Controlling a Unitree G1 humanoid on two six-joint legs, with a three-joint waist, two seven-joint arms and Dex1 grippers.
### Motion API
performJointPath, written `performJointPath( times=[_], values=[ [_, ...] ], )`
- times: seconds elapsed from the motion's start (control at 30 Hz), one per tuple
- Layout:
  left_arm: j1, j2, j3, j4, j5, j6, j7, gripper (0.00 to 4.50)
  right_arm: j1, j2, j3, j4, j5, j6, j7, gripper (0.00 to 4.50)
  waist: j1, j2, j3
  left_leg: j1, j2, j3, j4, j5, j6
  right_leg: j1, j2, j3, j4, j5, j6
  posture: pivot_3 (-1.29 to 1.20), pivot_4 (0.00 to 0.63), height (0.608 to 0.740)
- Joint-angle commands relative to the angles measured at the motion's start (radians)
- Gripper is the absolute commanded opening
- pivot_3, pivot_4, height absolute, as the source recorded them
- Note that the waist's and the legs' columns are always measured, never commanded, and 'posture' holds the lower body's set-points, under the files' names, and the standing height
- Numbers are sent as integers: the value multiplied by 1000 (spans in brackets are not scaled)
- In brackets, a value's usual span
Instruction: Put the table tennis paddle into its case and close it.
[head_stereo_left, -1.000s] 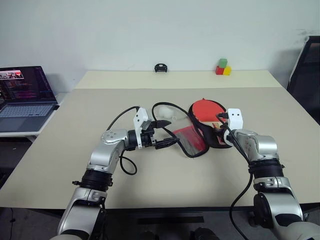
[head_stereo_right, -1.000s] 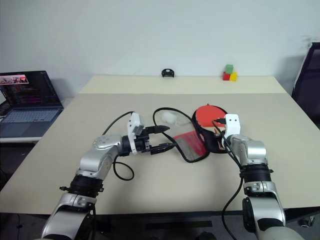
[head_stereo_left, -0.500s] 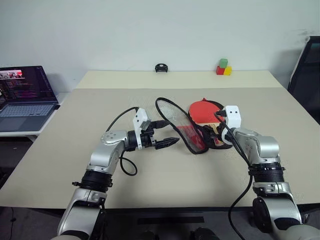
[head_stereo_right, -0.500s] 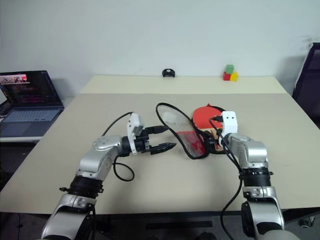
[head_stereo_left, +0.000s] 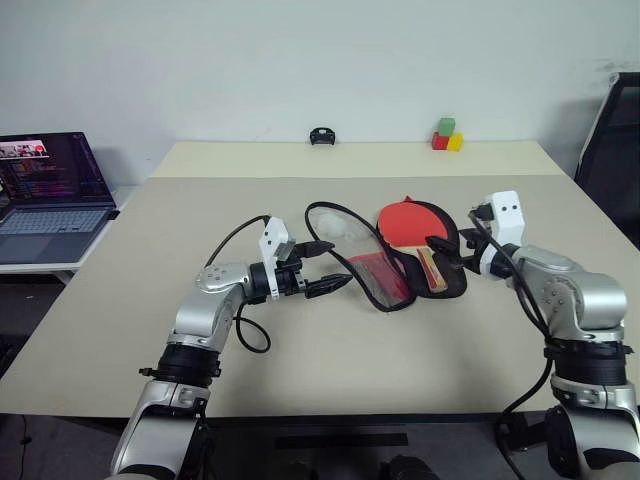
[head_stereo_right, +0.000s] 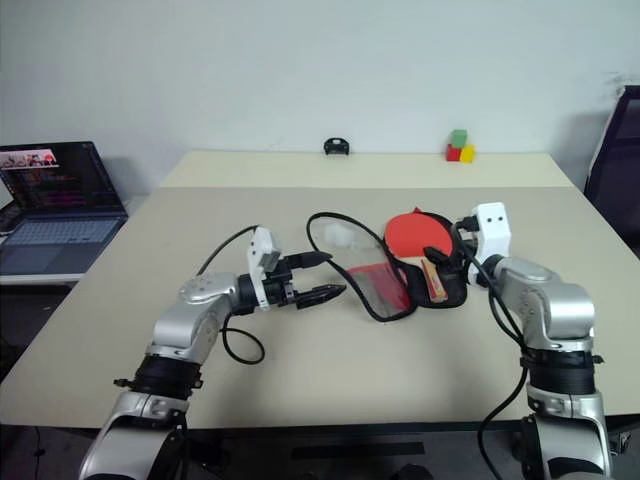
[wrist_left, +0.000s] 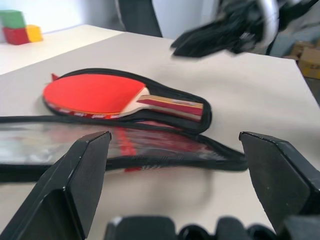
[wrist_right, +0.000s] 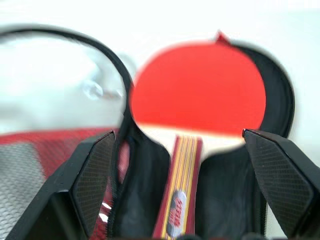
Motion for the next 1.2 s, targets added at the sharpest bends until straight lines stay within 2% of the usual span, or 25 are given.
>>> performJointPath(
  times=[0.03, 0.2, 0.87, 1.2],
  values=[
    [3, 11, 21, -47, -19, 1, 1, 4500, 9, -41, -23, -66, 57, -42, 81, 4465, 0, 0, 0, 0, 0, 0, 0, 0, 0, 0, 0, 0, 0, 0, 0, 0, 150, 740],
    [15, 17, 35, -44, -16, 6, 17, 4500, 30, -143, -21, -122, 163, -30, 263, 4465, 2, 0, 0, 0, 0, 0, 0, 0, 0, 0, 0, 0, -1, 0, 0, 0, 150, 740],
    [55, 39, 97, -5, -29, 13, 50, 4500, 65, -244, -35, -205, 344, 8, 386, 4465, 5, 0, 0, 0, 0, -2, 0, 0, 0, 1, -1, 0, -1, 0, 0, 0, 150, 740],
    [-47, -30, 58, 197, 33, -63, 59, 4500, 90, -331, -36, -267, 430, 33, 439, 4465, 7, -1, 1, 0, 0, -3, 1, 0, 0, 1, -1, -1, -1, 0, 0, 0, 150, 740]
  ],
)
